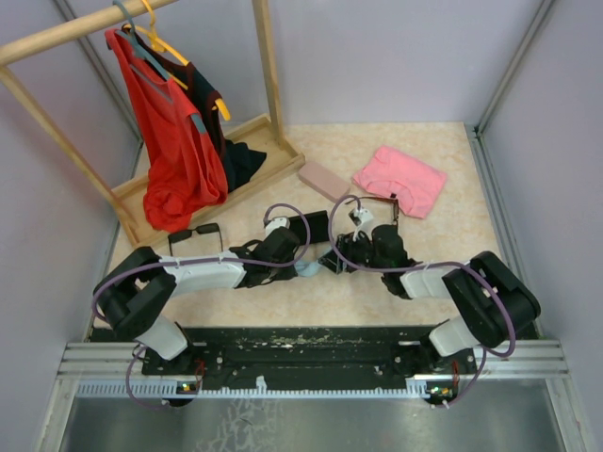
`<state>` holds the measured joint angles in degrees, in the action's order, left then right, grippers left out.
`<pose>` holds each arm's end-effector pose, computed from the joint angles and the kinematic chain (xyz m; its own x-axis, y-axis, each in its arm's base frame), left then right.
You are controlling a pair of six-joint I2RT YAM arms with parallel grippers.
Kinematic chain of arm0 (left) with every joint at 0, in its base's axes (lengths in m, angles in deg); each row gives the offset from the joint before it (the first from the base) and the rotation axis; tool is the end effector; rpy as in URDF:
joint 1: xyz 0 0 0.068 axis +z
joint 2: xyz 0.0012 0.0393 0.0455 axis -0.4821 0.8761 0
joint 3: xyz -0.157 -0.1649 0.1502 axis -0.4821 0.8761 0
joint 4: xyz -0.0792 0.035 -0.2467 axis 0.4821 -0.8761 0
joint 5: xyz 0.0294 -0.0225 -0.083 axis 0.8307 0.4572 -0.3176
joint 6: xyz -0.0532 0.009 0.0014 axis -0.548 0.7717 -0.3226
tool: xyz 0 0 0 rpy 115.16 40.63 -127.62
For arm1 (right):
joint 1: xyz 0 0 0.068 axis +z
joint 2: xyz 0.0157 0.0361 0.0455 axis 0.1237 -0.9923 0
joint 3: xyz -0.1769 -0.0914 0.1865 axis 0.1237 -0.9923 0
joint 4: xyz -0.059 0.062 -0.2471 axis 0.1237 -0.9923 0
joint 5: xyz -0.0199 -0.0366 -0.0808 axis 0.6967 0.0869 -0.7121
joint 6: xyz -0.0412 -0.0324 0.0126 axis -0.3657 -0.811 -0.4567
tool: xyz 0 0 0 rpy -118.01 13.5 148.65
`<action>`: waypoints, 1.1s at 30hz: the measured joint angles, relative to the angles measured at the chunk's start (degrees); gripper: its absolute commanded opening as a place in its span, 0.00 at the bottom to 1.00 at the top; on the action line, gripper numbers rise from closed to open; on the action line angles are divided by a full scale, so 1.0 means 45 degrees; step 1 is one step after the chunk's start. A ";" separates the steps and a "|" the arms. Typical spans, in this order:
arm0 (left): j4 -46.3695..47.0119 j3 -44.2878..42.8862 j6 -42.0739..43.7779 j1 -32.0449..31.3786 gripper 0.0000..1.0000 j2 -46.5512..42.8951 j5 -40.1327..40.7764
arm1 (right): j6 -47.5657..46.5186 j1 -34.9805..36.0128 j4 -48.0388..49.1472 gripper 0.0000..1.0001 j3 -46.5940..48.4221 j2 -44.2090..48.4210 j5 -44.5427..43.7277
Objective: Organize the sunglasses
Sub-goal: Adjust the glasses cleaning cloth at the center of the board.
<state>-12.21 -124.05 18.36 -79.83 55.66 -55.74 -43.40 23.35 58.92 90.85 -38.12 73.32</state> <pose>0.1944 -0.2259 0.1519 -0.8165 -0.0746 -0.5725 0.1168 0.9497 -0.2904 0.2095 0.1399 0.1425 -0.6455 0.0684 -0.7607 -0.5631 0.6303 0.5345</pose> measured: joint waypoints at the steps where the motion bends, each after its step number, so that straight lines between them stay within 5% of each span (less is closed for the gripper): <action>1: 0.0000 0.0000 0.0000 0.0000 0.01 0.0000 0.0000 | -0.0005 0.0000 0.0000 0.56 0.0049 0.0000 0.0005; 8: 0.0000 0.0000 0.0000 0.0000 0.01 0.0000 0.0000 | -0.0272 0.0000 -0.0267 0.47 0.0330 -0.0010 -0.0146; 24: -0.0160 -0.0049 0.0010 0.0000 0.01 -0.0019 0.0039 | -0.0262 0.0000 -0.0651 0.05 0.0335 -0.0005 0.0024; 33: -0.0957 0.0107 0.0000 0.0005 0.01 -0.1219 0.0311 | 0.0821 0.0330 -0.2322 0.00 0.0335 0.1749 -0.0423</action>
<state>-16.51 -123.57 18.36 -79.81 50.17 -54.34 -39.70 24.84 48.47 92.35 -30.26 71.42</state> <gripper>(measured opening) 0.012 0.009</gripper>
